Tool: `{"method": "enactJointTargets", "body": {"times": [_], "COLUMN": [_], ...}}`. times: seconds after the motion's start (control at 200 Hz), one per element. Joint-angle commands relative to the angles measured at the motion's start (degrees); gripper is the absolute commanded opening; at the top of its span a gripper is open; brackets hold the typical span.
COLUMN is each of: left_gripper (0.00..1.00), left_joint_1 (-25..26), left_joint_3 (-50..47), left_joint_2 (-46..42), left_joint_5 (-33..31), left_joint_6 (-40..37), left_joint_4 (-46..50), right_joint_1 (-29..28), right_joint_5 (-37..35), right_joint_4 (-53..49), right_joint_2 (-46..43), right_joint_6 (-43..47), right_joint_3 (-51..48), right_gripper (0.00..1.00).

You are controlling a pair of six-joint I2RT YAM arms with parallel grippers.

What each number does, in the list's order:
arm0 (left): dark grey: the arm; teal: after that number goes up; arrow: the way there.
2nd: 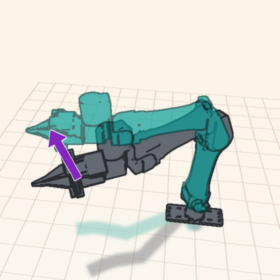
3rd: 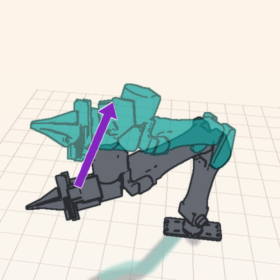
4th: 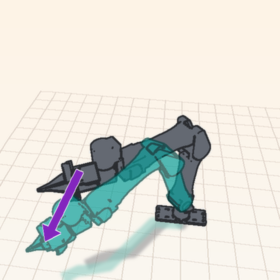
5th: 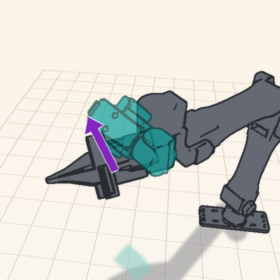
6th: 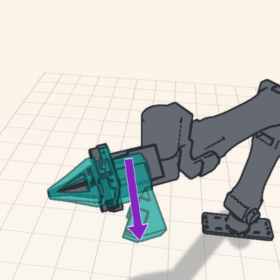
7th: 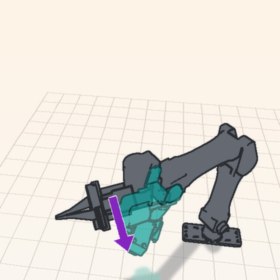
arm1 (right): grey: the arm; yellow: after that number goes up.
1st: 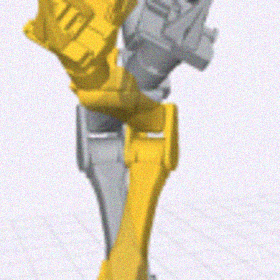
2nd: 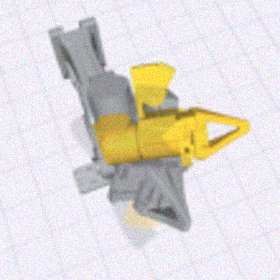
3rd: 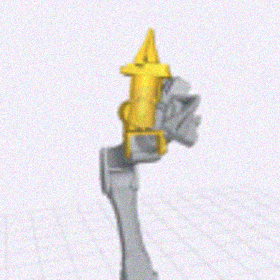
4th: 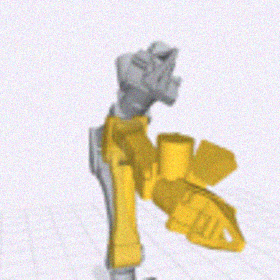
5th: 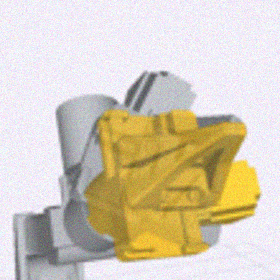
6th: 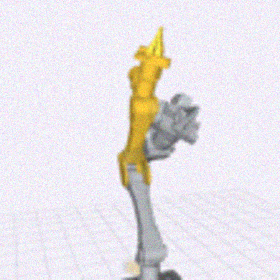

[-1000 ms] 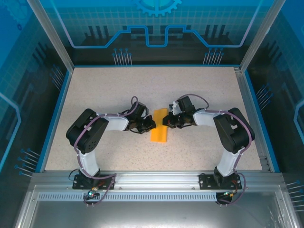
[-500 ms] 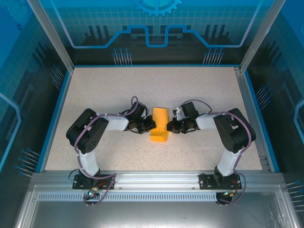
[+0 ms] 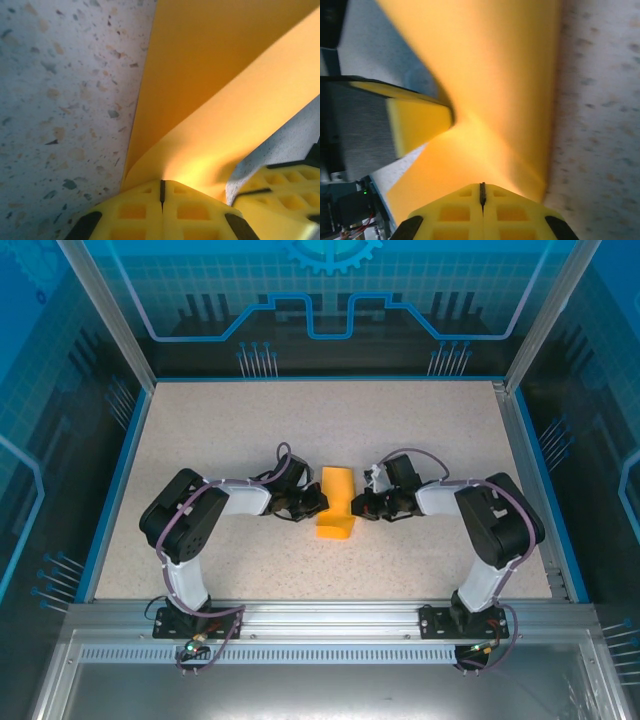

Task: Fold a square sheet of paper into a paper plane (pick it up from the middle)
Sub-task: Fold the square sheet of paper in half at the center of the table.

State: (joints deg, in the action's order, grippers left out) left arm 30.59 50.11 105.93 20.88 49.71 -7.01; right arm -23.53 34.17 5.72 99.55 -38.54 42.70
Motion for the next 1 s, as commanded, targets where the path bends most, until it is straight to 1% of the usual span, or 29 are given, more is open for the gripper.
{"method": "enactJointTargets", "body": {"times": [0.0,0.04,0.095,0.36,0.46,0.6,0.695,0.875,0.995], "left_gripper": [0.00,0.00,0.00,0.00,0.00,0.00,0.00,0.00,0.00], "left_joint_1": [0.5,0.4,0.5,0.5,0.5,0.5,0.5,0.4,0.5], "left_joint_3": [-0.4,-0.4,-0.4,-0.6,-0.7,-0.7,-0.8,-0.8,-0.5], "left_joint_2": [2.1,2.0,2.0,1.8,1.6,1.4,1.3,1.3,1.7], "left_joint_5": [-1.0,-0.9,-0.9,-0.9,-0.8,-1.1,-1.1,-1.1,-1.0], "left_joint_6": [-1.4,-1.4,-1.4,-1.4,-1.4,-1.7,-1.7,-1.6,-1.6], "left_joint_4": [4.5,4.6,4.5,4.7,4.6,5.1,5.1,5.1,5.1], "right_joint_1": [-1.5,-1.9,-2.3,-2.0,-1.6,-1.6,-1.7,-2.0,-2.9], "right_joint_5": [2.8,3.2,1.8,0.2,0.7,0.3,1.2,1.5,1.8], "right_joint_4": [1.9,2.2,1.6,4.6,7.3,8.4,8.3,3.3,3.4], "right_joint_2": [-0.8,-0.2,0.3,2.4,3.6,3.6,2.3,-2.9,-3.2], "right_joint_6": [-1.9,-1.9,-2.0,-1.8,-2.4,-2.6,-2.4,-1.3,-1.6], "right_joint_3": [0.1,0.1,-0.1,-3.7,-5.4,-7.3,-7.2,-5.3,-5.6], "right_gripper": [0.00,0.00,0.00,0.00,0.00,0.00,0.00,0.00,0.00]}}
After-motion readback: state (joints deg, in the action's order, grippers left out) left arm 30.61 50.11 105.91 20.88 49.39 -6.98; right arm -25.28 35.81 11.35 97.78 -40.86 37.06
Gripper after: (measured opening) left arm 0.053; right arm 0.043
